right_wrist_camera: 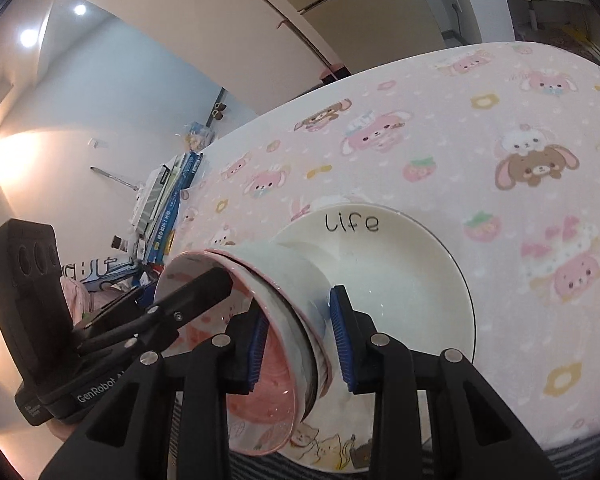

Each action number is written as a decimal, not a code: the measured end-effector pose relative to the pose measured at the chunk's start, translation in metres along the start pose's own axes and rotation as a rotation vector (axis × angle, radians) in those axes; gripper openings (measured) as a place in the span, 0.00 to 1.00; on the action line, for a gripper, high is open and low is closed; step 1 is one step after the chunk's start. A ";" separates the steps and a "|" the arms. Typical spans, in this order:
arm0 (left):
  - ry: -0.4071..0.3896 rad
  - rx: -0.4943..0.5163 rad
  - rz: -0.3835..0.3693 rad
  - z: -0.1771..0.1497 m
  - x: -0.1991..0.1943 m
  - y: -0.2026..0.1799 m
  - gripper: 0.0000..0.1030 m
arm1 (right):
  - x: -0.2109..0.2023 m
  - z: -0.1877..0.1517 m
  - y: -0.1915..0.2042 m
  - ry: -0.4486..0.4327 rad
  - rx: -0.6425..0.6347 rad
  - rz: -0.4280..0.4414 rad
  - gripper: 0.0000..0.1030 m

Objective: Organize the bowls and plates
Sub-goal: 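Tilt the nested bowls upright and lower them onto the 'life' plate with both grippers, then open both grippers and raise them off the bowls on the plates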

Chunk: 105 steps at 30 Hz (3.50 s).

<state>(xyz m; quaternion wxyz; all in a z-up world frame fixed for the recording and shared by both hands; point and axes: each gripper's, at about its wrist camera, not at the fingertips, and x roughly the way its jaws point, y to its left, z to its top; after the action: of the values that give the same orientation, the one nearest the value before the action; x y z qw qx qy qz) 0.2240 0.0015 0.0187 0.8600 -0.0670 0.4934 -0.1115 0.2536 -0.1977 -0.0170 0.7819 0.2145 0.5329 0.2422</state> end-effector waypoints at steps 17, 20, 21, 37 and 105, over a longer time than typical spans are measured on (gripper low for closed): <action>0.013 -0.022 -0.036 0.018 0.016 0.008 0.48 | 0.019 -0.001 -0.018 0.107 0.113 -0.108 0.29; 0.010 -0.014 -0.031 0.019 0.013 0.008 0.48 | 0.018 -0.007 -0.014 0.118 0.099 -0.119 0.29; 0.009 -0.016 -0.032 0.019 0.012 0.008 0.48 | 0.018 -0.007 -0.013 0.122 0.096 -0.120 0.30; 0.080 -0.036 -0.100 0.009 0.029 0.010 0.44 | 0.029 0.008 -0.029 0.173 0.224 0.010 0.42; -0.806 0.209 0.226 -0.147 -0.164 -0.050 0.57 | -0.161 -0.138 0.077 -0.797 -0.449 -0.368 0.60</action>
<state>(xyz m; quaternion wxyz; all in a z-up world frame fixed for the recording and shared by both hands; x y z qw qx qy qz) 0.0108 -0.0054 0.0926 0.9930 0.0370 0.1082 -0.0309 0.0620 -0.2238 0.0994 0.9817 0.0191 0.1560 0.1079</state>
